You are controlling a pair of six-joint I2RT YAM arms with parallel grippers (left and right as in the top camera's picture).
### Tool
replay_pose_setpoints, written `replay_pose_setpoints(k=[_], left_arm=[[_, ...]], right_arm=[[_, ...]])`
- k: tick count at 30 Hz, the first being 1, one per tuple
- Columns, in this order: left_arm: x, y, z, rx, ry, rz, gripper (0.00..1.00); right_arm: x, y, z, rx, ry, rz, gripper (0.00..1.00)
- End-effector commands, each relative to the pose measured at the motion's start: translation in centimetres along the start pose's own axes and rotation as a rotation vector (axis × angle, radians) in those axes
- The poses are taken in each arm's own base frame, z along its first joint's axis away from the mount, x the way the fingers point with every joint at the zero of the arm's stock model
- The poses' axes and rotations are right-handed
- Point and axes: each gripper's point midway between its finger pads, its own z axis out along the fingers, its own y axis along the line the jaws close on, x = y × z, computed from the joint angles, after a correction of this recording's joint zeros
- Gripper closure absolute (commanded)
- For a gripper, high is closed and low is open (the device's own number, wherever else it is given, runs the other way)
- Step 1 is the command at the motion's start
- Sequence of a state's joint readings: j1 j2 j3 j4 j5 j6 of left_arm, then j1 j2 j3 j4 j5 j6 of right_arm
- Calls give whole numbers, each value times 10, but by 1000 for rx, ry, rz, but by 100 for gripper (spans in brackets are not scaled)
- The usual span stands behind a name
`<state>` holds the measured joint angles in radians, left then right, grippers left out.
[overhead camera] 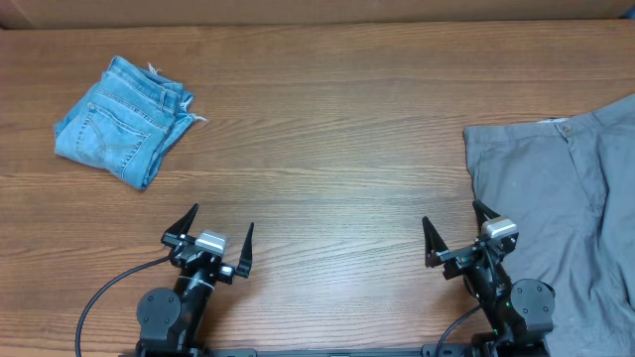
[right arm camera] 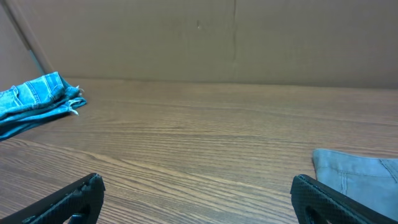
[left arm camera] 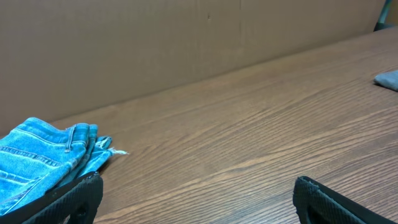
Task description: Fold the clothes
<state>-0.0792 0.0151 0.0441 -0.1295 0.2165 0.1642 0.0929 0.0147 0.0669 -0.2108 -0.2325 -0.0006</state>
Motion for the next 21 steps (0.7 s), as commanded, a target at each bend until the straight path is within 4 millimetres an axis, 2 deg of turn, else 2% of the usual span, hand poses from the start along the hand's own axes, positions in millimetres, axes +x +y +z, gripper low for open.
replay_pose_setpoints(k=[1,5,21], left_arm=[[0,-3,0,15,-9,-6,0],[1,1,0,-11,-5,-6,0],[0,-4,0,23,-10,-54,0]], right_arm=[[-3,1,-1,-3,-15,-7,0],[-5,1,-1,-8,-22,-9,0],[-3,1,-1,-7,-14,1,0]])
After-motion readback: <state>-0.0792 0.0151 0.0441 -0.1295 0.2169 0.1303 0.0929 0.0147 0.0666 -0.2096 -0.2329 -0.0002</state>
